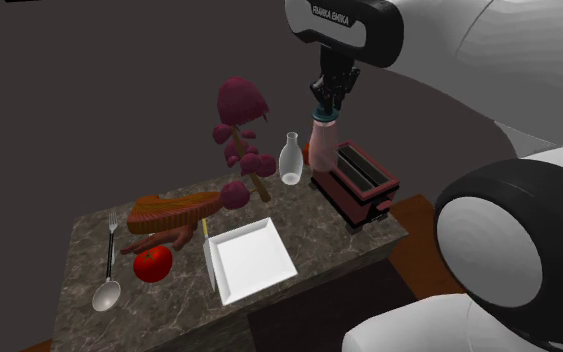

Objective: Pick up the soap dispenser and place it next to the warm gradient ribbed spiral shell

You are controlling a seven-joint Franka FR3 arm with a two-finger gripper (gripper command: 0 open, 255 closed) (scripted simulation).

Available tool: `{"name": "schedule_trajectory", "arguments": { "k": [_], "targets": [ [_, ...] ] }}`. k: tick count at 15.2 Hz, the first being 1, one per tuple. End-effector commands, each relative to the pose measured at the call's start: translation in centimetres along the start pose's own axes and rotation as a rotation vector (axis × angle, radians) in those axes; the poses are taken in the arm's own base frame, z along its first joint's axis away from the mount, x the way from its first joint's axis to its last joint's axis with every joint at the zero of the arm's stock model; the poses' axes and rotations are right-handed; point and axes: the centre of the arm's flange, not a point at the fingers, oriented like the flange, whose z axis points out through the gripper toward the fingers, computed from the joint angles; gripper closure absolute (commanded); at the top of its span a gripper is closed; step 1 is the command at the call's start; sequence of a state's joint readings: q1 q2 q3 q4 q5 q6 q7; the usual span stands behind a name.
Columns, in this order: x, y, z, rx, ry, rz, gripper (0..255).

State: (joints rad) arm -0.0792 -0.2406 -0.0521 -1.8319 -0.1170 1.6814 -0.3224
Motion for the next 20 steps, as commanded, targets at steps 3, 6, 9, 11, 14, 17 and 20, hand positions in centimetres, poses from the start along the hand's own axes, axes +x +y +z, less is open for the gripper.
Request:
{"name": "schedule_trajectory", "arguments": {
  "k": [3, 6, 9, 11, 14, 17, 20],
  "targets": [
    [-0.3, -5.1, -0.8, 0.0, 0.0, 0.001, 255],
    [-0.6, -9.0, -1.3, 0.0, 0.0, 0.001, 255],
    [-0.8, -12.9, -1.9, 0.0, 0.0, 0.001, 255],
    [-1.0, -15.5, -2.2, 0.0, 0.0, 0.001, 255],
    [-1.3, -19.4, -2.7, 0.0, 0.0, 0.001, 255],
    [-1.6, -23.3, -3.3, 0.0, 0.0, 0.001, 255],
    [-1.8, -27.3, -3.8, 0.0, 0.0, 0.001, 255]
  ]
}}
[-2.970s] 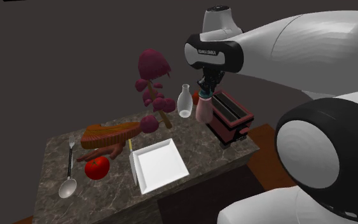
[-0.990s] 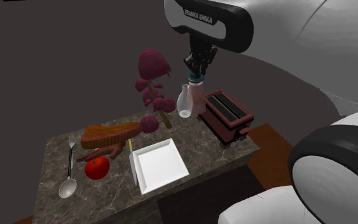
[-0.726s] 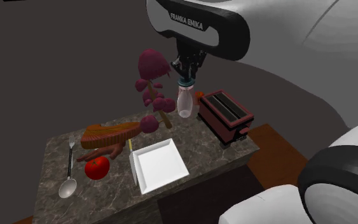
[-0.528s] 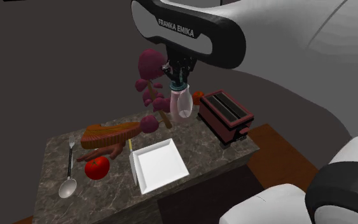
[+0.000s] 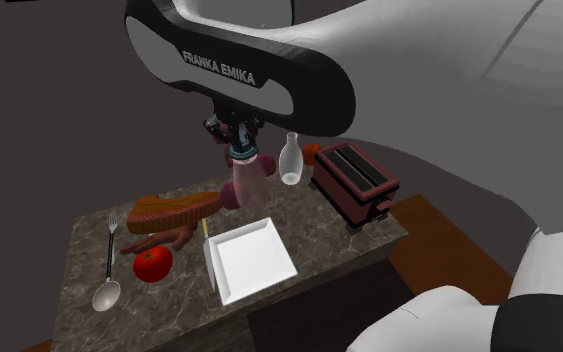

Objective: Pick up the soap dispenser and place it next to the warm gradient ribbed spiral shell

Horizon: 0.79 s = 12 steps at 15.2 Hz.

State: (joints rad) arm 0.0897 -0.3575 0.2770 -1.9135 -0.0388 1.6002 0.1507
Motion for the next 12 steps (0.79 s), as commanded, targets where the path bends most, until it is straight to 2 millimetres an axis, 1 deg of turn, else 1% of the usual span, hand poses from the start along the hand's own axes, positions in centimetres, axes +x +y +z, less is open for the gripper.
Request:
{"name": "schedule_trajectory", "arguments": {
  "k": [1, 12],
  "targets": [
    [0.0, -2.4, -0.5, 0.0, 0.0, 0.002, 255],
    [-1.0, -16.8, -2.4, 0.0, 0.0, 0.002, 255]
  ]
}}
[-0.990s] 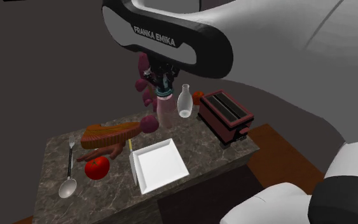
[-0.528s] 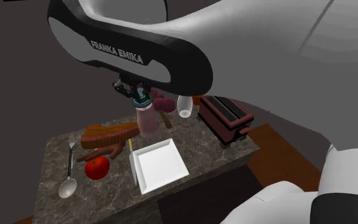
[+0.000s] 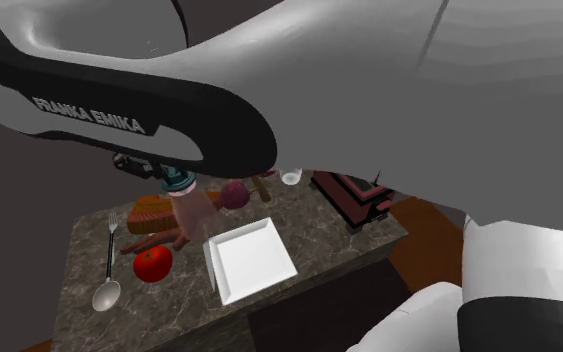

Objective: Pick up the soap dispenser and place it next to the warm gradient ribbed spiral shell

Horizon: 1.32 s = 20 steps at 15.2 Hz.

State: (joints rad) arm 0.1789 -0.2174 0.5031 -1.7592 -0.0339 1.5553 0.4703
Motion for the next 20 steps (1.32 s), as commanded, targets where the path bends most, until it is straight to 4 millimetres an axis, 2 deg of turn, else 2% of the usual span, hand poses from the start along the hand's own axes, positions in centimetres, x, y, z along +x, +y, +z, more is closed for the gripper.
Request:
{"name": "schedule_trajectory", "arguments": {
  "k": [1, 4, 5, 20],
  "targets": [
    [0.1, -2.5, -0.9, 0.001, 0.0, 0.002, 255],
    [-0.2, -6.4, -1.4, 0.001, 0.0, 0.002, 255],
    [-0.3, -8.6, -1.7, 0.001, 0.0, 0.002, 255],
    [-0.8, -9.6, 6.1, 0.001, 0.0, 0.002, 255]
  ]
}}
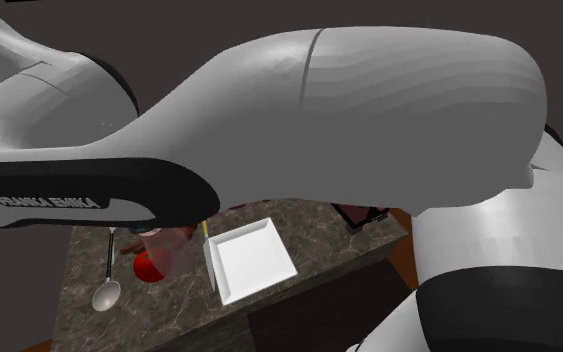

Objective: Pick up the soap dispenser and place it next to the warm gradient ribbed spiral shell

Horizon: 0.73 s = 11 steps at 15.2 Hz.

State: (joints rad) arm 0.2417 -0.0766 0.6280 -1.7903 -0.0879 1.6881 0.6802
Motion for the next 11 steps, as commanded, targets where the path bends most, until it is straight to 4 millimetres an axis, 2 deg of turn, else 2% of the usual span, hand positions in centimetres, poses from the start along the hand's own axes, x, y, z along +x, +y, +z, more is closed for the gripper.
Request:
{"name": "schedule_trajectory", "arguments": {
  "k": [1, 11],
  "targets": [
    [-0.1, -0.1, 1.0, 0.0, 0.001, 0.0, 255],
    [-0.4, -0.8, 6.3, 0.0, 0.001, 0.0, 255]
  ]
}}
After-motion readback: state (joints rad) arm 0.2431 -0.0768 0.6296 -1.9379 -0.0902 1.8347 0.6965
